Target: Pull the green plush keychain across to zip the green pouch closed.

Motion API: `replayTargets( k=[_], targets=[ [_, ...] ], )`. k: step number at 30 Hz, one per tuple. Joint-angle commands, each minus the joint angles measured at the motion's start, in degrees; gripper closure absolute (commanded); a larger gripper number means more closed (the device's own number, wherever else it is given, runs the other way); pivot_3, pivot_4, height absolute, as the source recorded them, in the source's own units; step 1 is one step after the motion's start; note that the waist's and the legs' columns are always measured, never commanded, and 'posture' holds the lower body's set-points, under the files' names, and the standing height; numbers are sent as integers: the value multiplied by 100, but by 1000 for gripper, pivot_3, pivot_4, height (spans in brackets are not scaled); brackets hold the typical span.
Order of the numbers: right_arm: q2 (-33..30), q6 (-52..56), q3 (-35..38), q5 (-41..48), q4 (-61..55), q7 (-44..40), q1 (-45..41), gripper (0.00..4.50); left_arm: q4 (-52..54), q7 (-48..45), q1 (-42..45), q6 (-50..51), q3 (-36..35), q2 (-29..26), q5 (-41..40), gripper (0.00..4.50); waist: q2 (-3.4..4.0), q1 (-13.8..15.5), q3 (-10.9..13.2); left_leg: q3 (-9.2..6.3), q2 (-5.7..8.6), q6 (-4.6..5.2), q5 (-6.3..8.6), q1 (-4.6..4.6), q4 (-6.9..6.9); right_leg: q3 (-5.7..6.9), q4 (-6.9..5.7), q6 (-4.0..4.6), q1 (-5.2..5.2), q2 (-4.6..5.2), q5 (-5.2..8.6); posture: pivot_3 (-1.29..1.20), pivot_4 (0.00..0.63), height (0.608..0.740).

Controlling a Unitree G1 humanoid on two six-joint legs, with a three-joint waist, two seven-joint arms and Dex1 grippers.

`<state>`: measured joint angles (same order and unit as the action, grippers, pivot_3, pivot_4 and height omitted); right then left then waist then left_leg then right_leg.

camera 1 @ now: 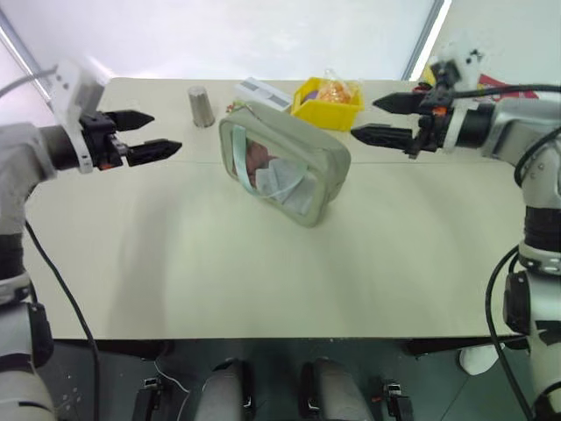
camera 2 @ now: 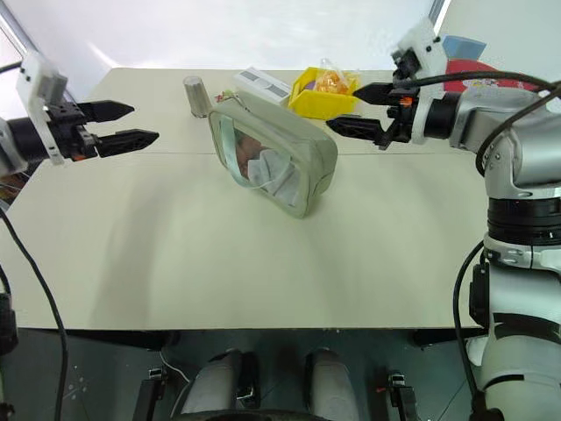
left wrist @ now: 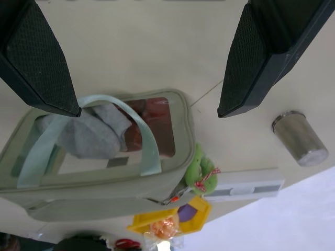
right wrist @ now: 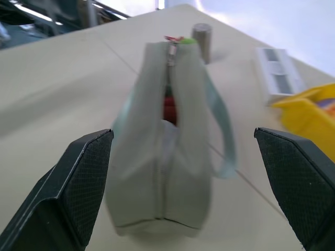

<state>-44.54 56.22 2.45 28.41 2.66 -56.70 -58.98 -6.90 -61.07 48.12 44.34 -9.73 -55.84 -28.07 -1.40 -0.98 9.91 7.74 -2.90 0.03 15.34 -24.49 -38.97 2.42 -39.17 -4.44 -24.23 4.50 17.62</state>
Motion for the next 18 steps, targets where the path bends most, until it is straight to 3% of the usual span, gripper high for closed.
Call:
replayTargets(
  k=[1, 11, 18],
  targets=[
    [-18, 119, 68, 207, -315, -14, -255, 16, -38, -153, 105, -97, -4, -163, 6, 33, 0, 15, 0, 0, 1, 0, 0, -1, 0, 0, 0, 0, -1, 1, 0, 0, 150, 740],
    [235, 44, -229, 151, -436, 273, -559, 16, -20, 13, 96, -218, -99, -203, 117, 33, -1, -2, 1, 0, 0, 0, 0, -6, -5, 0, -2, 0, -6, 1, 0, 0, 150, 740],
    [1325, -7, -1036, -487, -701, 1403, -660, 16, 1634, -108, -268, 692, -299, -233, -853, 33, -1, -28, 1, 1, -3, 0, 0, -6, -3, -5, -7, 0, -11, 3, 0, 0, 150, 740]
  ],
)
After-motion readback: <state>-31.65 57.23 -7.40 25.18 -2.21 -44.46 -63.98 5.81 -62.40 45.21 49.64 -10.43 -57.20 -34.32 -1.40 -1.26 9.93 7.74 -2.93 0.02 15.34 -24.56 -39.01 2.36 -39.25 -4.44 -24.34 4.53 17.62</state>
